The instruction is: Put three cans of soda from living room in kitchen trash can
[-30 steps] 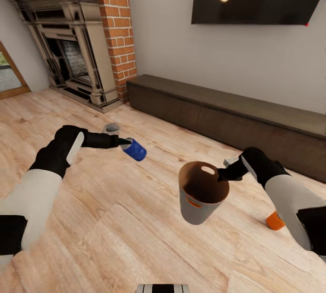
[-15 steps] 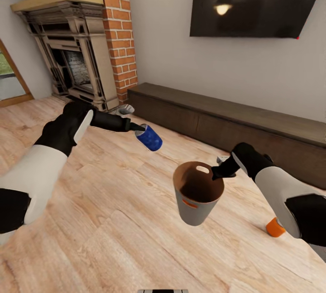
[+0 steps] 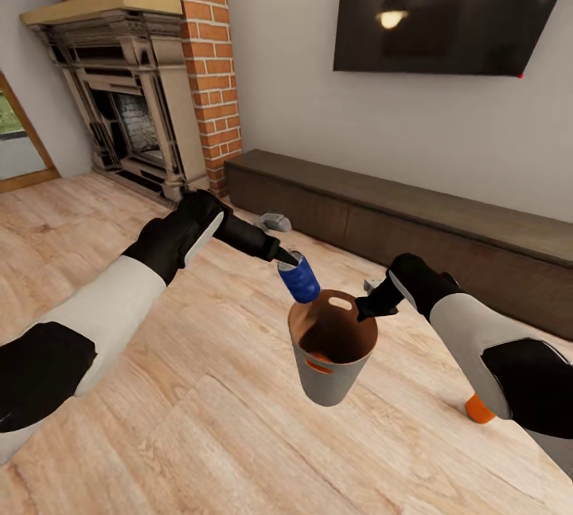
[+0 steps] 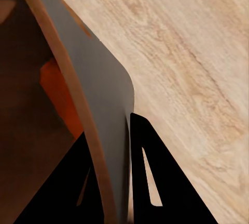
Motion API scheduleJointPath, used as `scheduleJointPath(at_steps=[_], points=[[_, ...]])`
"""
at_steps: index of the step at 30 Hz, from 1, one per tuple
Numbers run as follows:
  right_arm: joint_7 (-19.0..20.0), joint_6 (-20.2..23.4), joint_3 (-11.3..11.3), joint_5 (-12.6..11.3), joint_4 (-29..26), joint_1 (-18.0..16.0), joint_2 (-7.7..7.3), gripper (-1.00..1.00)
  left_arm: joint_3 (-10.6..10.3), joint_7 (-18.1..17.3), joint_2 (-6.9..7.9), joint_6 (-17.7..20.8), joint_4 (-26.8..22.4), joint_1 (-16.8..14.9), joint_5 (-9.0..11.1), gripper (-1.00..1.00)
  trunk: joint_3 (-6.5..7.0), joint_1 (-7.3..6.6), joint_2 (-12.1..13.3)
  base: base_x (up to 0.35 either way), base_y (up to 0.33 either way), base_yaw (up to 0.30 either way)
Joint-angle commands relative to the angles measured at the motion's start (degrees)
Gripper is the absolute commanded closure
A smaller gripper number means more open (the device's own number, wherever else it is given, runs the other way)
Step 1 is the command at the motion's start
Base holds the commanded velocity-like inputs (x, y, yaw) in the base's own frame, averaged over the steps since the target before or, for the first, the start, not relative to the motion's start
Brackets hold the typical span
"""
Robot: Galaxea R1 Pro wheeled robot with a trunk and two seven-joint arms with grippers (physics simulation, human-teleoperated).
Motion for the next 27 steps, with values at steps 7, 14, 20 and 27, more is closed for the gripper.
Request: scheduleJointPath(at_steps=[7,14,20,27], points=[[-2.0,0.4,-0.1,-1.5,0.1,-0.1,1.12,1.00,-2.4,0.1,-2.12,0.0,0.1,0.0,-0.1,1.00,1.27,-1.55,2.8,0.000,0.000,0.000],[-3.3,0.4,-0.2,-1.5,0.0,-0.1,2.58,1.00,-5.0,0.5,-3.78,0.0,0.1,0.2,-0.1,1.00,1.99,-2.43,4.4,0.000,0.000,0.000],[-3.3,0.4,-0.3,-1.5,0.0,-0.1,3.59,1.00,-5.8,1.4,-4.28,0.0,0.0,0.7,-0.1,1.00,1.99,-2.43,4.4,0.000,0.000,0.000],[-3.3,0.4,-0.4,-1.5,0.2,-0.4,4.69,1.00,-11.1,4.0,-4.37,0.0,0.0,1.1,0.0,1.00,1.99,-2.43,4.4,0.000,0.000,0.000]])
